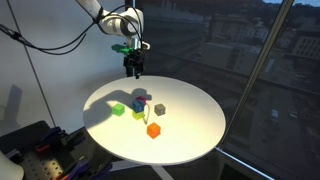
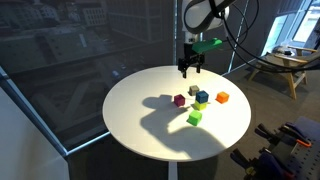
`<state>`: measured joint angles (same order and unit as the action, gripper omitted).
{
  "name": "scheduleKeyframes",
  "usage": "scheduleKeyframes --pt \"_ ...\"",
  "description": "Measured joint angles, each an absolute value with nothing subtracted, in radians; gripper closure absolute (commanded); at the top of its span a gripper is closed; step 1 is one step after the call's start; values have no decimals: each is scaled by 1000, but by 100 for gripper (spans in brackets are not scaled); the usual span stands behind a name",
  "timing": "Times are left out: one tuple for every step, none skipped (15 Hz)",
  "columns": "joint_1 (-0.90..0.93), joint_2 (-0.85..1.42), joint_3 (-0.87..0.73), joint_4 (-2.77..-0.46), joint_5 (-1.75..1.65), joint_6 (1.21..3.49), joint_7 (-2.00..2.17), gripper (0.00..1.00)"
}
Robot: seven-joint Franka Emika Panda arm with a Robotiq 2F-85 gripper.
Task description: Put the pink block over the green block
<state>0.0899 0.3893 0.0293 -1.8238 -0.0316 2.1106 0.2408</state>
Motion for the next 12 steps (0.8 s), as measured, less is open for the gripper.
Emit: scheduleKeyframes --pt "90 400 27 -1818 -32 2111 241 0" --pt "90 410 25 -1813 -32 2112 241 0" --pt "91 422 23 -1806 -32 2115 241 0" --pt "91 433 21 -1803 -32 2121 241 0" --pt "92 444 20 -1800 -32 2129 241 0" --pt "92 456 18 -1798 -32 2139 241 0" --pt "93 467 17 -1795 -32 2149 241 0" --pt "93 478 16 -1794 -32 2160 241 0" --pt "94 490 15 -1792 -33 2171 241 0" --pt "96 501 14 -1789 -34 2179 241 0" --pt "98 511 12 -1787 -34 2186 241 0" --pt "100 522 10 -1782 -34 2191 241 0"
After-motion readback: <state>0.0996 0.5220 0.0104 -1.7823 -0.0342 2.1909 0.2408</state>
